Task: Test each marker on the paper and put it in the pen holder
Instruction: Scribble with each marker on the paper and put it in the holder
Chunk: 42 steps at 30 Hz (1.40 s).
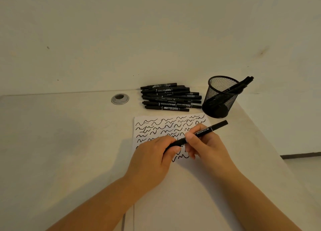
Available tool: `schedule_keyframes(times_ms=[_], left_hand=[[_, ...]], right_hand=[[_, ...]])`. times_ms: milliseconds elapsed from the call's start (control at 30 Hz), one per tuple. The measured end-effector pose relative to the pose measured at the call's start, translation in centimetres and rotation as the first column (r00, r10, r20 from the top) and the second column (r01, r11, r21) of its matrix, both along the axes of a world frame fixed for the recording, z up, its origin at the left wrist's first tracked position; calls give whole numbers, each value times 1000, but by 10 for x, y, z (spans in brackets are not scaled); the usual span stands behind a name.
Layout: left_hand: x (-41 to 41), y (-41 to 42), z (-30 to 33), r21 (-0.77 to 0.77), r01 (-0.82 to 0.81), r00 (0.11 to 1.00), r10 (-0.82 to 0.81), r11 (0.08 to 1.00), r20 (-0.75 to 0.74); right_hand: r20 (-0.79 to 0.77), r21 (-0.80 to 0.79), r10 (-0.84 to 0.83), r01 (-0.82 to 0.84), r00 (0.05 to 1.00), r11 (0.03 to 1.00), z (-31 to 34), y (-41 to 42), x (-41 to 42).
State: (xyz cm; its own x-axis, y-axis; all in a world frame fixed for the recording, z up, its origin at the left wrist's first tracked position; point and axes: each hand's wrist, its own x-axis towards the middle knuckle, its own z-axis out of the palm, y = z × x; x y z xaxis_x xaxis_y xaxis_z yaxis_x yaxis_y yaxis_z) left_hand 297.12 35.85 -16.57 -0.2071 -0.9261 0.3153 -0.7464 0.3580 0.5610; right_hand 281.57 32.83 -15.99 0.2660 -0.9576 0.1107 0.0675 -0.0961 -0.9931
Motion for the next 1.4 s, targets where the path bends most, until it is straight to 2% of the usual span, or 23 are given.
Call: schedule_keyframes(times_ms=[167,500,600,700,767,800,867,933,1067,1167,1267,1333,1367,1400], left_hand=[[0,1,2,10,11,1000,-11,1000,-27],[6,1,0,162,132,964,-89,978,-251],[4,-1,-2,166,105,958,-55,981,-281],[4,-1,-1,142,23,963,16,990,-270],[6,-1,1,131,-35,965,68,991,-254],[7,-2,3,124,-65,965,94,990,-245],[8,-5,9,103,-105,967,126,989,-223],[7,-9,16,61,-107,982,115,992,-152],[-2,-17,26,-4,-67,993,67,998,-98],[-9,-22,37,-14,-3,996,2,1000,-90],[-5,-36,48,68,47,966,-27,997,-259],[6,-57,50,107,-22,922,62,994,-382],[13,-70,50,98,-77,918,109,992,-382],[20,-82,48,80,-130,937,149,988,-316]], right_hand=[[32,-41,81,-80,996,996,-3,-1,-2],[-9,-74,203,-203,979,976,-5,-3,-5],[-86,-75,96,-103,992,992,-3,-2,-1],[-277,-141,-174,139,945,980,-3,2,5],[-402,-308,-330,213,854,927,-1,4,4],[-451,-436,-404,199,796,878,1,5,3],[-472,-689,-551,102,688,718,8,4,2],[-450,-825,-648,-7,615,566,12,2,2],[-454,-891,-717,-257,529,374,24,-10,-7],[-490,-860,-702,-416,517,294,39,-27,-17],[-510,-854,-666,-409,544,321,55,-47,-26],[-482,-872,-657,-247,580,422,67,-59,-33],[-460,-864,-662,-125,592,488,72,-64,-37],[-437,-834,-670,8,600,552,77,-70,-41]])
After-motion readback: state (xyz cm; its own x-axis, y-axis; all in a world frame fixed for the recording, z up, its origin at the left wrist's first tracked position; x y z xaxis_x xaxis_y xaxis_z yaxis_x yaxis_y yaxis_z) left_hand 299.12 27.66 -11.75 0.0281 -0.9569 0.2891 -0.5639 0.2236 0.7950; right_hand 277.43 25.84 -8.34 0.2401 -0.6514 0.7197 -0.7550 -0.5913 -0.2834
